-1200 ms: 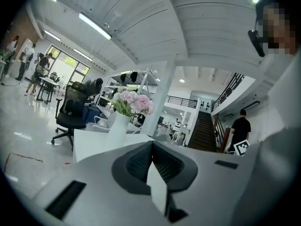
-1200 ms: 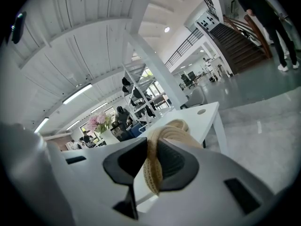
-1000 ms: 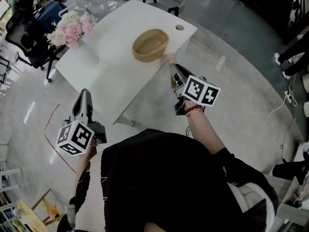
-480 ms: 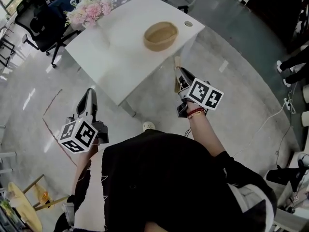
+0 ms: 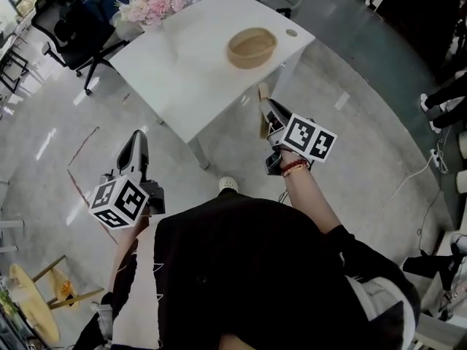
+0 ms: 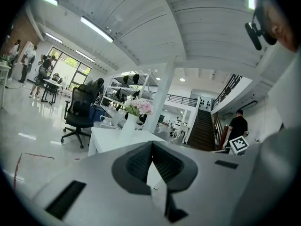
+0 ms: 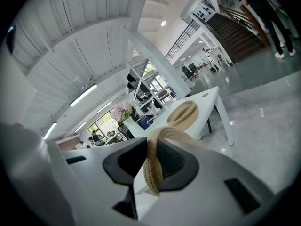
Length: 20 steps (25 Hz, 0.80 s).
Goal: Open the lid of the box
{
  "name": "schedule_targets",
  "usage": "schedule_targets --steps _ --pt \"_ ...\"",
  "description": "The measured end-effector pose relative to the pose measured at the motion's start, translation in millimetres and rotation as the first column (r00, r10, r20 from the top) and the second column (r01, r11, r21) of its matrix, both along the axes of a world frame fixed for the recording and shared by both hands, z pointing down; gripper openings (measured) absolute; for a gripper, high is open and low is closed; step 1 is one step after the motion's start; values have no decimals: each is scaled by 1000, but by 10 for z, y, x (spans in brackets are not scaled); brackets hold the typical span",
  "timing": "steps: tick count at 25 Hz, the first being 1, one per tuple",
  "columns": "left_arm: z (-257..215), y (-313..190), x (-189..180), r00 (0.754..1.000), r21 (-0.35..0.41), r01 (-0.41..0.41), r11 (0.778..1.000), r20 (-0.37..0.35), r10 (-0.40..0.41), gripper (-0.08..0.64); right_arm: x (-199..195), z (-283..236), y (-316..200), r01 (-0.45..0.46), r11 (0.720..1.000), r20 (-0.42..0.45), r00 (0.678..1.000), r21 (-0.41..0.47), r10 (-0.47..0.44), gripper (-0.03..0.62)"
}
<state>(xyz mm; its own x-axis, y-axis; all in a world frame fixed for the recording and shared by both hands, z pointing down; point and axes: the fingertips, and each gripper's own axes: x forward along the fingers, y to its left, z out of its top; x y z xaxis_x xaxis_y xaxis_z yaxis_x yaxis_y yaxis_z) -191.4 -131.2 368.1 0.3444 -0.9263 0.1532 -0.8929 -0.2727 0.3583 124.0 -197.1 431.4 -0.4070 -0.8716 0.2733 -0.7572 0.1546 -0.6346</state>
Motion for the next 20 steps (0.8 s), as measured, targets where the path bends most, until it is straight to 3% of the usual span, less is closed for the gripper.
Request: schedule_targets --steps 20 --pt "121 688 -353 997 -7 66 998 -48 -66 11 -1104 -17 667 233 972 4 972 -7 -233 78"
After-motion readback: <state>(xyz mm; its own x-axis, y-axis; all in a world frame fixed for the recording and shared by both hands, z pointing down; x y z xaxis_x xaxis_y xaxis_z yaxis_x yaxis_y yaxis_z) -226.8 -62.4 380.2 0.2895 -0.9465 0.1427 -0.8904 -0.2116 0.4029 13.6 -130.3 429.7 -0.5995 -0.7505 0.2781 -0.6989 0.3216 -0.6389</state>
